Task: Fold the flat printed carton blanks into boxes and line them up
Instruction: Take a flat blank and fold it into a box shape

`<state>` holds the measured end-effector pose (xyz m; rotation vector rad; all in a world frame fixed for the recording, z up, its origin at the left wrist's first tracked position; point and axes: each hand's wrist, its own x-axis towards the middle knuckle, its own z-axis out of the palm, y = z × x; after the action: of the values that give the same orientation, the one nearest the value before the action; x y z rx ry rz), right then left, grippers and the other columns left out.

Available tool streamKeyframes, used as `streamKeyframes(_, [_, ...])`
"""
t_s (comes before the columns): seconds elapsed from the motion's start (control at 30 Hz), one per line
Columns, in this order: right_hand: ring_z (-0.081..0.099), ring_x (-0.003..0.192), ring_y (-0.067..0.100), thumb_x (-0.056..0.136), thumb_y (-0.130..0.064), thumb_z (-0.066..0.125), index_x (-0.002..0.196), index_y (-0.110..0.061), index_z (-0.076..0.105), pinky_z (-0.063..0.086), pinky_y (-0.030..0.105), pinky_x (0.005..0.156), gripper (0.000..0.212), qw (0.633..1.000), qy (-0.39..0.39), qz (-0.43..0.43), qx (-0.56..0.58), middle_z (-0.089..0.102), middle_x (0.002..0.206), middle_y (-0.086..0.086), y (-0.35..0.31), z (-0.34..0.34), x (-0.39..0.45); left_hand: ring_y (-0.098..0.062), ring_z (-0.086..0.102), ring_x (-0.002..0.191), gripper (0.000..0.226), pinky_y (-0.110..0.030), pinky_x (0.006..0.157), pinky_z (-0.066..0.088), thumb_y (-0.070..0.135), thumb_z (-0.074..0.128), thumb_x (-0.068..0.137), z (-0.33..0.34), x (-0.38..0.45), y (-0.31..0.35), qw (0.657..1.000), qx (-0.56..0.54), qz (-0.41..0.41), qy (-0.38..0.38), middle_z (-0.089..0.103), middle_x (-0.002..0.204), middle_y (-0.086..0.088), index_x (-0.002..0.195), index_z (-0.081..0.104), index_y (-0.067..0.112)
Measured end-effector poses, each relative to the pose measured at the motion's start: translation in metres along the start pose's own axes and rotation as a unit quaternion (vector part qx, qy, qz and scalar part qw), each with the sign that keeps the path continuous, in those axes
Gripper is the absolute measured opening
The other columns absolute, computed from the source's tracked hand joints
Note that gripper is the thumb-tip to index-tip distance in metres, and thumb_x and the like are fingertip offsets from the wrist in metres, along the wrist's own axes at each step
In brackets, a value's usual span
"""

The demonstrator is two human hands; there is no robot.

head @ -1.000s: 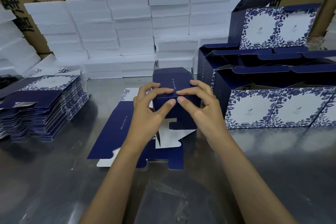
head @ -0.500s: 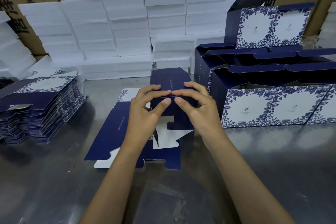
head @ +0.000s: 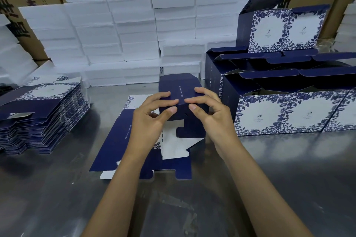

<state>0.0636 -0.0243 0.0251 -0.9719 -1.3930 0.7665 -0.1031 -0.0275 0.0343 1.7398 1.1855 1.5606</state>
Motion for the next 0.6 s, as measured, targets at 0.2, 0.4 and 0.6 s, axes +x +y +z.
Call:
streamKeyframes(0.2, [0.041, 0.136, -0.008, 0.098, -0.011, 0.064, 0.107, -0.036, 0.075, 0.034, 0.014, 0.107, 0.028, 0.999, -0.021, 0.017, 0.036, 0.05, 0.146, -0.023, 0.003, -0.005, 0.001, 0.008, 0.052, 0.123, 0.024, -0.019, 0.094, 0.048, 0.018, 0.072, 0.09, -0.004, 0.001, -0.006, 1.0, 0.006, -0.01, 0.005, 0.063, 0.13, 0.019, 0.105, 0.076, 0.036])
streamKeyframes(0.4, [0.04, 0.135, -0.013, 0.1, -0.017, 0.062, 0.115, -0.046, 0.071, 0.036, 0.012, 0.105, 0.033, 0.998, 0.002, 0.032, 0.059, 0.045, 0.152, -0.023, 0.006, -0.002, 0.001, 0.008, 0.053, 0.121, 0.029, -0.006, 0.09, 0.042, 0.013, 0.07, 0.092, -0.004, 0.001, -0.007, 0.998, 0.038, 0.013, 0.039, 0.065, 0.127, 0.017, 0.1, 0.073, 0.04])
streamKeyframes(0.6, [0.058, 0.121, 0.011, 0.108, -0.027, 0.044, 0.135, -0.035, 0.056, 0.044, 0.032, 0.1, 0.031, 0.965, 0.083, 0.199, 0.148, 0.058, 0.141, -0.005, 0.017, -0.003, 0.008, -0.003, 0.068, 0.098, 0.045, -0.017, 0.082, 0.05, 0.0, 0.056, 0.096, -0.015, 0.004, -0.011, 0.991, -0.028, -0.044, 0.122, 0.071, 0.113, 0.017, 0.109, 0.069, 0.041])
